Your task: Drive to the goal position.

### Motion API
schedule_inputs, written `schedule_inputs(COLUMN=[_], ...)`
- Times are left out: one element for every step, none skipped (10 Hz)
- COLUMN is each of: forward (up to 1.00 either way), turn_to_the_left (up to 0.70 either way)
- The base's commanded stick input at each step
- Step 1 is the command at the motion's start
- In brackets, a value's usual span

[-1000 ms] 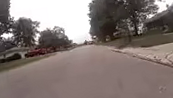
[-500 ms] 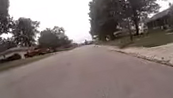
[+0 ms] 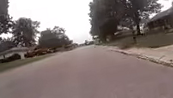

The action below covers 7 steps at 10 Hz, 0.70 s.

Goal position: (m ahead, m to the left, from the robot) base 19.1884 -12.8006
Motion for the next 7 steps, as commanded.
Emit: schedule_inputs(forward=[0.50, 0.50, 0.50, 0.50, 0.50, 0.50, 0.50], turn_to_the_left=[0.00, 0.00, 0.00, 0.00, 0.00, 0.00, 0.00])
